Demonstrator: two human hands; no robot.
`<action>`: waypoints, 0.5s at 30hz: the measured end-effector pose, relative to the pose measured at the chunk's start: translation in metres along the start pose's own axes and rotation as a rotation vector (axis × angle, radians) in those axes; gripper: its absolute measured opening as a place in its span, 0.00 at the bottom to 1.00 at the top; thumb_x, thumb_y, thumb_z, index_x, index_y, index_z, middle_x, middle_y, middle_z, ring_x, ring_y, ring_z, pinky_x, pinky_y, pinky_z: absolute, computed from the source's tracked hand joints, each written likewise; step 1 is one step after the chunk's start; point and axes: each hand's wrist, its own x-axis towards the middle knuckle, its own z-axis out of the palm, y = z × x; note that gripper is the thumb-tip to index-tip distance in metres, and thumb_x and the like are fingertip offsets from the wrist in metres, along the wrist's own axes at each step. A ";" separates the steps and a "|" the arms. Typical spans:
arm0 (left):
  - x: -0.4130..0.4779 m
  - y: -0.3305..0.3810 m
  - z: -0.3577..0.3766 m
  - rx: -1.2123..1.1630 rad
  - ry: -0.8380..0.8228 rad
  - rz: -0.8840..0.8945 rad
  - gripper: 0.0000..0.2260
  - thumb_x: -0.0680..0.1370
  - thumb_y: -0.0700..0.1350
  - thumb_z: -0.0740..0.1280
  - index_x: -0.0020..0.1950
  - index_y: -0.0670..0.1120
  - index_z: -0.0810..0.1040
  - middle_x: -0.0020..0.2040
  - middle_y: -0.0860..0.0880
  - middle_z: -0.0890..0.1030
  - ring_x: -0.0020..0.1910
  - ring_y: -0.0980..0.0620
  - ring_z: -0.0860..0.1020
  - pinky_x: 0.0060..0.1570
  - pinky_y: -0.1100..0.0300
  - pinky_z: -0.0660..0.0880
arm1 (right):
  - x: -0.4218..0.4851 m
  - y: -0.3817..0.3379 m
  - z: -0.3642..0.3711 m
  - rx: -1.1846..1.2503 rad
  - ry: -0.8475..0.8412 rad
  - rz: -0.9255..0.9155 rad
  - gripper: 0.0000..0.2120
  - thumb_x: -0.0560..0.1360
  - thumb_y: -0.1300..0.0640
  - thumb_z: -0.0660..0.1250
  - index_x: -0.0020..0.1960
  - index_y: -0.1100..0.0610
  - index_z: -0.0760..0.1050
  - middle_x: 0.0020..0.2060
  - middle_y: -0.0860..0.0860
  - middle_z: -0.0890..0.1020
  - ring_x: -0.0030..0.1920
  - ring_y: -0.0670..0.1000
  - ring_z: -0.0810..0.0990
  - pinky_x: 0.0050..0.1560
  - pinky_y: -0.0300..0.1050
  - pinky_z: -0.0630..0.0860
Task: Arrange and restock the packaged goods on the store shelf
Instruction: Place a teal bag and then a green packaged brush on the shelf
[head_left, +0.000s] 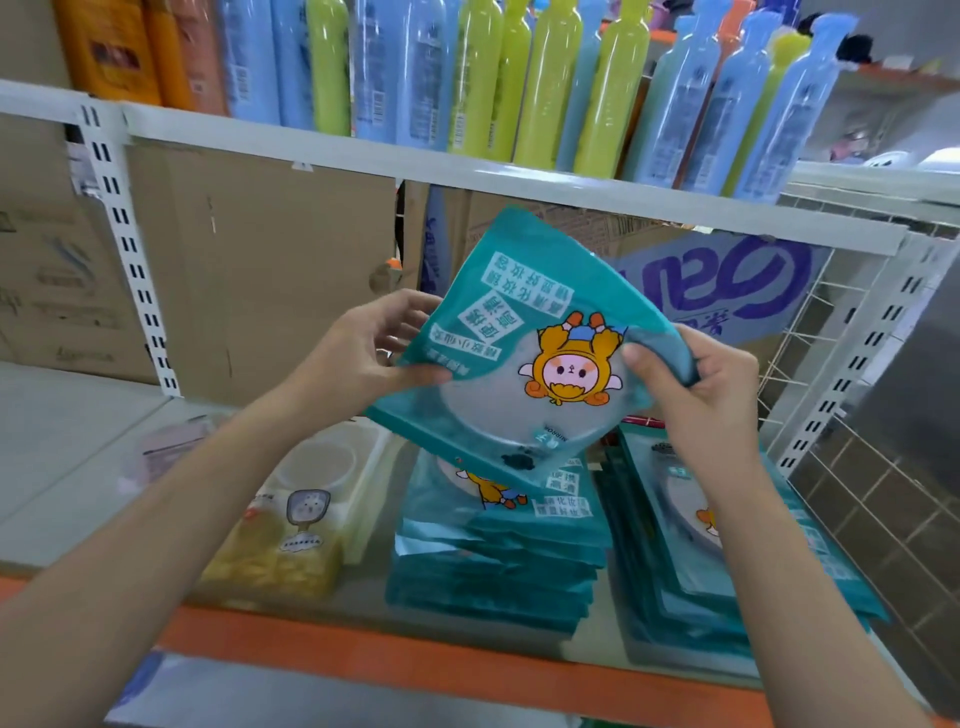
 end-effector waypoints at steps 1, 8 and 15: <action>0.001 0.000 -0.001 -0.075 -0.019 -0.012 0.16 0.63 0.53 0.73 0.49 0.58 0.79 0.49 0.54 0.82 0.47 0.54 0.81 0.46 0.63 0.78 | 0.003 -0.001 -0.001 0.013 0.006 0.007 0.08 0.74 0.60 0.68 0.45 0.46 0.78 0.31 0.38 0.80 0.33 0.40 0.74 0.33 0.34 0.72; 0.001 -0.002 0.002 -0.330 -0.064 -0.042 0.12 0.68 0.35 0.72 0.50 0.40 0.79 0.43 0.52 0.85 0.41 0.56 0.82 0.40 0.68 0.77 | 0.010 -0.003 -0.001 0.078 0.030 0.097 0.09 0.72 0.61 0.70 0.44 0.47 0.77 0.34 0.41 0.81 0.35 0.40 0.76 0.35 0.36 0.74; 0.005 -0.002 -0.009 -0.253 -0.200 -0.147 0.13 0.67 0.39 0.68 0.52 0.44 0.79 0.44 0.52 0.85 0.41 0.56 0.83 0.38 0.68 0.77 | 0.002 -0.008 -0.013 0.213 -0.178 0.248 0.08 0.69 0.58 0.69 0.49 0.54 0.78 0.35 0.44 0.84 0.34 0.41 0.82 0.32 0.32 0.76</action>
